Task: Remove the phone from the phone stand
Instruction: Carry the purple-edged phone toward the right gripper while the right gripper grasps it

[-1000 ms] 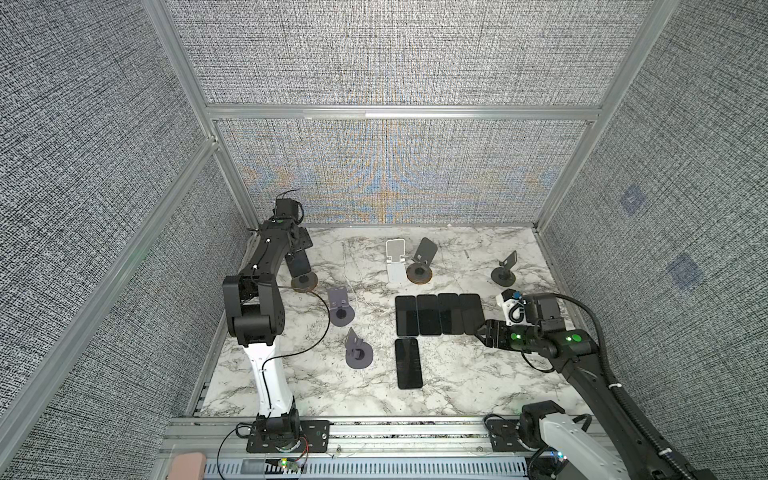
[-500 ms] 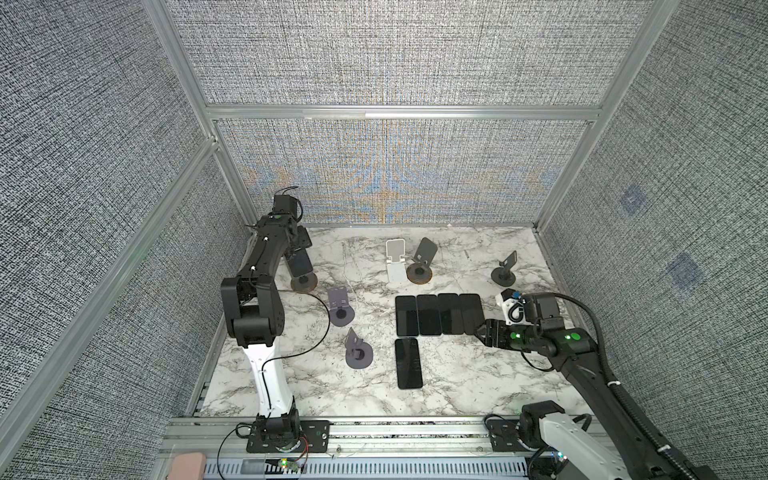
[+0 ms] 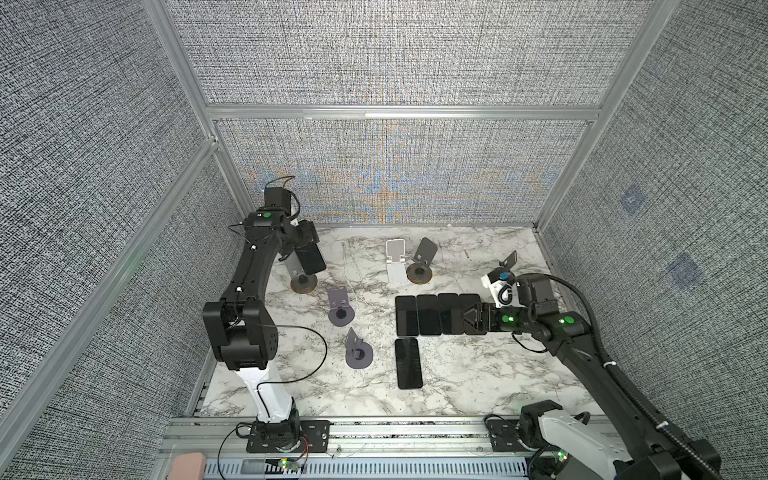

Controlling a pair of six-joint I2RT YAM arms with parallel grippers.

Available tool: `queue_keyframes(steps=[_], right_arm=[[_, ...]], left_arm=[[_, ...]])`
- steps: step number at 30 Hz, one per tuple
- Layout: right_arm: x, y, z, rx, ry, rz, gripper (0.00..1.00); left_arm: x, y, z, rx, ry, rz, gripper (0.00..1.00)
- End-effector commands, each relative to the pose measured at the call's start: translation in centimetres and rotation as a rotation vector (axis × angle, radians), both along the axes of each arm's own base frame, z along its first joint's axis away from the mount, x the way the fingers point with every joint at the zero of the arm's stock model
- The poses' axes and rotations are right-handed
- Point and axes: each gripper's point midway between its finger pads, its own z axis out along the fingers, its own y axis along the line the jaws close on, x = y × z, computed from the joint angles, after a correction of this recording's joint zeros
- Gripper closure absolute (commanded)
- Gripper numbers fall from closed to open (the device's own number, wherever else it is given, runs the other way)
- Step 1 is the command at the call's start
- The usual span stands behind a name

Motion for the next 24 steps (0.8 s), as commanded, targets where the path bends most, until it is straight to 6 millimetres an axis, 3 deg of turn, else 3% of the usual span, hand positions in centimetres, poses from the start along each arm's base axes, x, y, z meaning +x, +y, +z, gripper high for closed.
queue_keyframes(steps=[1, 4, 9, 16, 20, 24], right_arm=[[0.4, 4.1, 3.4, 0.114, -0.075, 0.126, 0.33], [0.1, 7.2, 4.5, 0.104, -0.092, 0.206, 0.33], [0.6, 11.1, 7.0, 0.152, -0.141, 0.248, 0.36], [1.5, 14.6, 7.1, 0.118, -0.177, 0.226, 0.38], [2.5, 15.3, 6.2, 0.079, -0.174, 0.209, 0.42], [3.2, 15.5, 5.6, 0.068, -0.175, 0.194, 0.53]], left_arm=[[-2.9, -6.7, 1.5, -0.149, -0.022, -0.209, 0.33], [-5.4, -11.3, 2.5, -0.252, -0.041, -0.324, 0.33], [-8.5, -16.2, 3.4, -0.329, -0.081, -0.437, 0.33], [-10.7, -19.7, 1.8, -0.362, -0.05, -0.47, 0.33], [-11.1, -20.6, 1.1, -0.375, -0.038, -0.476, 0.33], [-11.9, -21.5, 0.8, -0.376, -0.029, -0.497, 0.33]])
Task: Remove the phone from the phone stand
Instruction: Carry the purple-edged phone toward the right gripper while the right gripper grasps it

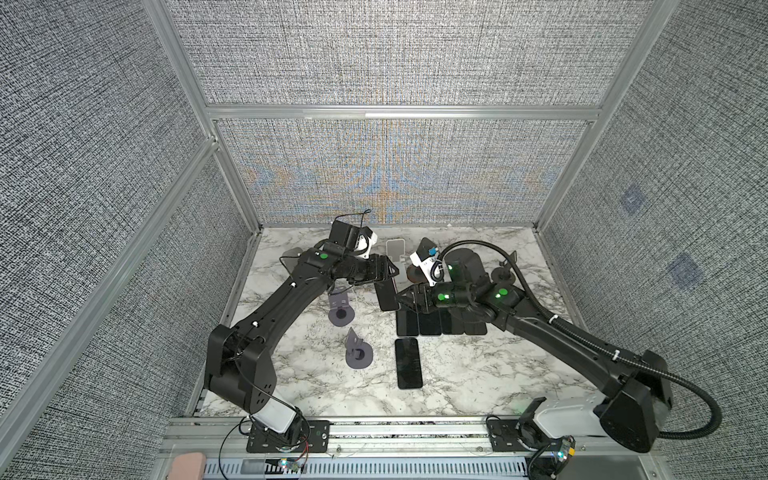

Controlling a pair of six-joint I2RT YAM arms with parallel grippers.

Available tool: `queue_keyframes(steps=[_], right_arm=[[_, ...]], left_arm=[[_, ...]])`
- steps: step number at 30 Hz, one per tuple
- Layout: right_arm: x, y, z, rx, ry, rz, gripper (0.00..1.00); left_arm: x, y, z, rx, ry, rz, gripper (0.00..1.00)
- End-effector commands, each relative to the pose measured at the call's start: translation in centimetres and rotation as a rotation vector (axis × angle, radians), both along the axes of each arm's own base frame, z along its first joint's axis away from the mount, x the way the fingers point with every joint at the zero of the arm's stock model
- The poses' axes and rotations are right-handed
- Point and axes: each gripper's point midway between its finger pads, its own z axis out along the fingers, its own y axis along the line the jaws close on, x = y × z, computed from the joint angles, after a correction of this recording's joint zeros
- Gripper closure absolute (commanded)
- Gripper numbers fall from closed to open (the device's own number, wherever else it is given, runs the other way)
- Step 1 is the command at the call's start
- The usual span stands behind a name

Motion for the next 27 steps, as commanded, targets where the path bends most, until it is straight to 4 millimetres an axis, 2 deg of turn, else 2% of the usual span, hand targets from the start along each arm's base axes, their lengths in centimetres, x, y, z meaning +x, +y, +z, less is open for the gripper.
queue_keyframes(steps=[1, 6, 9, 16, 19, 22, 25, 27], right_arm=[[0.9, 0.3, 0.5, 0.01, -0.029, -0.03, 0.55], [1.1, 0.9, 0.2, 0.016, -0.026, -0.03, 0.73], [1.3, 0.9, -0.2, 0.006, -0.02, -0.037, 0.76], [1.7, 1.0, -0.8, -0.012, -0.019, -0.049, 0.76], [1.9, 0.4, -1.1, -0.038, -0.029, -0.072, 0.64], [2.0, 0.4, -1.3, -0.046, -0.025, -0.075, 0.59], [2.1, 0.7, -1.7, -0.045, -0.011, -0.07, 0.61], [2.1, 0.9, -1.8, -0.039, -0.003, -0.063, 0.71]], left_arm=[[0.1, -0.9, 0.9, -0.037, -0.031, -0.009, 0.33], [-0.2, -1.2, 0.8, -0.042, -0.028, -0.011, 0.34], [-0.2, -1.2, 0.9, -0.052, -0.033, -0.008, 0.34], [-0.5, -1.2, 1.0, -0.054, -0.039, -0.01, 0.34], [-0.6, -1.1, 1.0, -0.046, -0.042, -0.014, 0.34], [-0.7, -1.1, 1.1, -0.048, -0.042, -0.018, 0.34], [-0.7, -1.1, 1.2, -0.052, -0.044, -0.019, 0.34], [-0.7, -1.2, 1.2, -0.054, -0.044, -0.022, 0.34]])
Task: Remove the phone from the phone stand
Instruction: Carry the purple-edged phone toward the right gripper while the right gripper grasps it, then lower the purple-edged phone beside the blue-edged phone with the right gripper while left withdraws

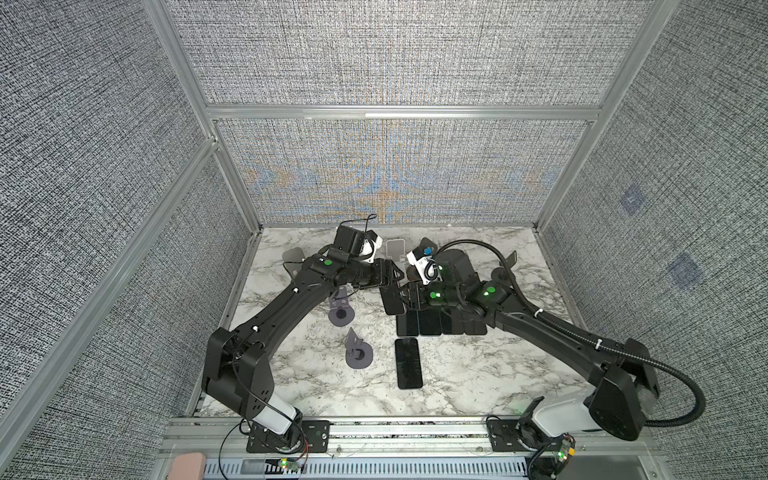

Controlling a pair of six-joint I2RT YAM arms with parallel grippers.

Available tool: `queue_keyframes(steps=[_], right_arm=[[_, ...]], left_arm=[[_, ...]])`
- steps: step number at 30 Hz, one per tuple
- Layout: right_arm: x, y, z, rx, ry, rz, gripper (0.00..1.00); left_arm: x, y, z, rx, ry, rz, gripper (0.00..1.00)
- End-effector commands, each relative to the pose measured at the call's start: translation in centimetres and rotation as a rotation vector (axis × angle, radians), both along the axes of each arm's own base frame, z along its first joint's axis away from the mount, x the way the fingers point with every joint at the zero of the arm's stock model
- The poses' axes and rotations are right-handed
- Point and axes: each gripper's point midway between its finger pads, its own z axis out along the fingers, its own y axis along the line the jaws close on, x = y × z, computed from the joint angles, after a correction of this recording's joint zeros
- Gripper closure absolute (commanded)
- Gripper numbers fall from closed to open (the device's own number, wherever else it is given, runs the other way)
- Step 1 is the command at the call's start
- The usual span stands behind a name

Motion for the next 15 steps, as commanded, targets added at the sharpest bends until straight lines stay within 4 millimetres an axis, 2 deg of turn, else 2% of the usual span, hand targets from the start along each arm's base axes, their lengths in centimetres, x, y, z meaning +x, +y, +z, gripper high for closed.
queue_keyframes(steps=[1, 3, 6, 9, 10, 13, 15], right_arm=[[0.2, 0.3, 0.3, 0.012, -0.007, 0.001, 0.74], [0.3, 0.4, 0.3, 0.014, -0.006, 0.001, 0.8], [0.3, 0.5, 0.3, 0.016, -0.004, 0.0, 0.94], [0.1, 0.4, 0.3, 0.022, -0.001, 0.006, 1.0], [0.0, 0.4, 0.3, 0.023, 0.0, 0.005, 1.0], [-0.3, -0.1, 0.2, 0.02, 0.007, 0.004, 1.0], [-0.6, -0.8, 0.1, 0.013, 0.021, 0.0, 1.0]], left_arm=[[0.2, -0.7, 1.4, -0.046, -0.036, -0.023, 0.34], [0.1, -0.7, 1.4, -0.051, -0.034, -0.024, 0.34], [-0.1, -0.8, 1.4, -0.061, -0.028, -0.026, 0.33], [-0.4, -0.8, 1.8, -0.084, -0.045, -0.025, 0.31], [-0.4, -0.8, 2.0, -0.089, -0.055, -0.025, 0.27], [-0.6, -0.5, 2.1, -0.087, -0.089, -0.026, 0.02], [-0.7, 0.0, 2.2, -0.076, -0.106, -0.01, 0.01]])
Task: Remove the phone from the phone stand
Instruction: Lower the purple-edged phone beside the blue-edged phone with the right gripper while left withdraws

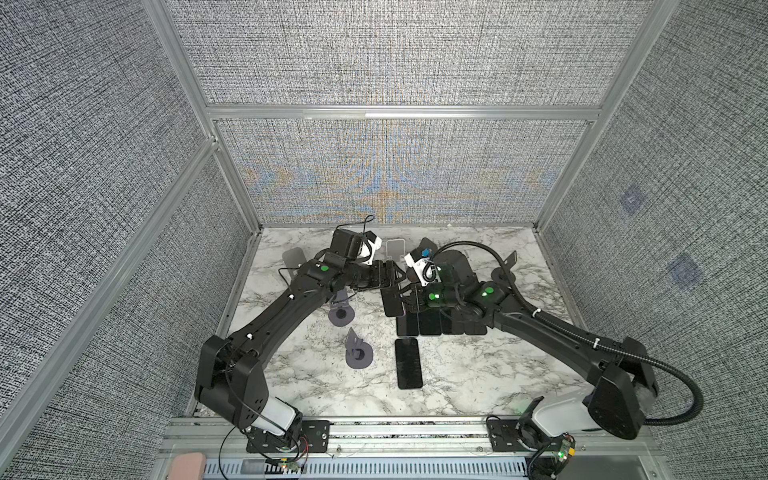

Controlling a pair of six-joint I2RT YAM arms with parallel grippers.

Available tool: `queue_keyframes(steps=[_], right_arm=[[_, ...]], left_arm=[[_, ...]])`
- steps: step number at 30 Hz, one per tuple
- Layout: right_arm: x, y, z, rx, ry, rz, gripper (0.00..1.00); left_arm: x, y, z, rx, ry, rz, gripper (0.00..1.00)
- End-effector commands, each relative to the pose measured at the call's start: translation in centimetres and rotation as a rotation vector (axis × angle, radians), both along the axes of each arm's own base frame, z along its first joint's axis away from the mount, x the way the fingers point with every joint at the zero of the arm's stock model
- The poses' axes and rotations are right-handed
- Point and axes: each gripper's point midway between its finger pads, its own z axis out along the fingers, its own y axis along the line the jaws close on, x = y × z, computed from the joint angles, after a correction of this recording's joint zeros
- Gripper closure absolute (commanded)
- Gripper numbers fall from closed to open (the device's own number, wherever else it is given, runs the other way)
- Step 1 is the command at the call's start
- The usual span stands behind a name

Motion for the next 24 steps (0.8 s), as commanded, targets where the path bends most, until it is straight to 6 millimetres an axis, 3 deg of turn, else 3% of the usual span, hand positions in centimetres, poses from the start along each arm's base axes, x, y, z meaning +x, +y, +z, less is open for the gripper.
queue_keyframes(steps=[1, 6, 9, 15, 20, 24], right_arm=[[-0.4, -0.9, 0.2, 0.004, 0.012, -0.009, 1.0], [-2.6, -5.3, -2.5, -0.067, 0.109, -0.072, 1.0], [-5.7, -8.5, -6.0, -0.132, 0.231, -0.112, 1.0], [-12.1, -12.3, -9.7, -0.165, 0.431, -0.158, 1.0], [-14.6, -13.2, -12.4, -0.083, 0.536, -0.216, 1.0], [-14.8, -13.0, -13.7, -0.049, 0.558, -0.222, 1.0]], left_arm=[[0.2, 0.3, 0.9, -0.009, -0.063, 0.012, 0.01], [-0.6, 2.8, -0.4, 0.06, -0.059, 0.119, 0.01], [-2.0, 3.7, -2.4, 0.132, -0.041, 0.165, 0.01], [-5.6, 3.3, -6.0, 0.209, 0.022, 0.213, 0.01], [-7.3, 1.2, -8.3, 0.199, 0.051, 0.218, 0.01], [-8.1, -0.6, -10.7, 0.18, 0.112, 0.188, 0.01]])
